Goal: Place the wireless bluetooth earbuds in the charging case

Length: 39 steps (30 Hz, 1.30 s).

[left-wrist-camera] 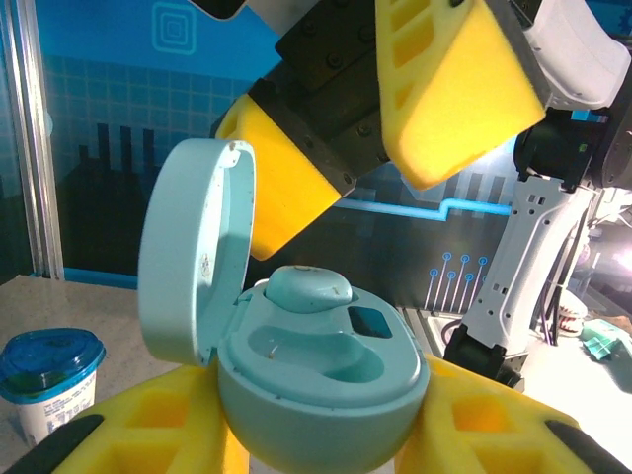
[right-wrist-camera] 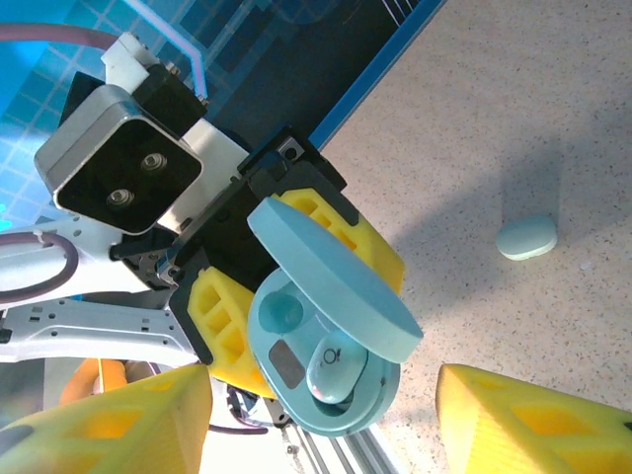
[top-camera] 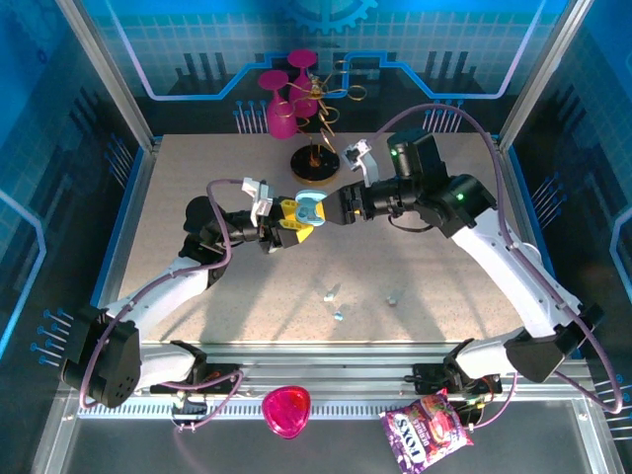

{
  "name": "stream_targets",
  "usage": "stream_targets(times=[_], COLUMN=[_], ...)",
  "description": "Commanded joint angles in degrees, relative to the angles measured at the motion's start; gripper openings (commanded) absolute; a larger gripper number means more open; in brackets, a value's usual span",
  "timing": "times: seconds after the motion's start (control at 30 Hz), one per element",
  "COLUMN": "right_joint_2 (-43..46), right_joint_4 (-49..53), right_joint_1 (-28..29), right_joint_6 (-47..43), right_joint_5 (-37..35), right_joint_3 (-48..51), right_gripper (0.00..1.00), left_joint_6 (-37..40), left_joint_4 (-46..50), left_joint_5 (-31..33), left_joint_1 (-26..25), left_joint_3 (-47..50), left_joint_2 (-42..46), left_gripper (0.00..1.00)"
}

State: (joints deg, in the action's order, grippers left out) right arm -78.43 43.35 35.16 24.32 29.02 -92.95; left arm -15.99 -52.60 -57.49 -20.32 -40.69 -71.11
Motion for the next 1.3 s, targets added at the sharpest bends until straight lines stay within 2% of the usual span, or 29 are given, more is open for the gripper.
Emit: stream_targets(times=[0.0, 0.23, 0.4, 0.63, 0.8, 1.0, 1.27], right_joint_2=[2.55, 8.88, 14.11, 16.34, 17.59, 15.11, 8.68], right_joint_4=[-1.9, -6.52, -8.22, -5.99, -8.72, -10.21, -20.88], right_joint_1=[0.69, -0.55, -2.35, -2.32, 0.75, 5.56, 14.15], right_joint_6=[-1.29, -3.85, -2.4, 3.42, 7.89, 12.33, 23.72], right_joint_5=[-1.2, -2.73, -6.74, -15.13, -17.51, -20.32, -19.56], right_joint_3=[1.77, 8.79, 15.9, 27.41, 36.89, 44.44, 51.51], right_gripper=[0.64, 0.73, 0.75, 0.75, 0.74, 0.69, 0.65], left_joint_6=[2.23, 2.25, 1.09, 0.85, 0.48, 0.37, 0.34], left_joint_4=[-2.74, -4.18, -4.99, -3.49, -3.17, -2.08, -1.19], left_joint_5=[-0.37, 0.58, 1.24, 1.76, 1.77, 1.33, 1.57], left_joint_1=[-0.07, 0.01, 0.12, 0.18, 0.19, 0.19, 0.19], left_joint_3=[0.52, 1.13, 1.47, 1.71, 1.5, 0.71, 1.22], left_joint_2=[0.45, 0.78, 1.46, 2.9, 3.31, 4.12, 5.62], left_gripper=[0.26, 0.26, 0.26, 0.26, 0.26, 0.26, 0.26])
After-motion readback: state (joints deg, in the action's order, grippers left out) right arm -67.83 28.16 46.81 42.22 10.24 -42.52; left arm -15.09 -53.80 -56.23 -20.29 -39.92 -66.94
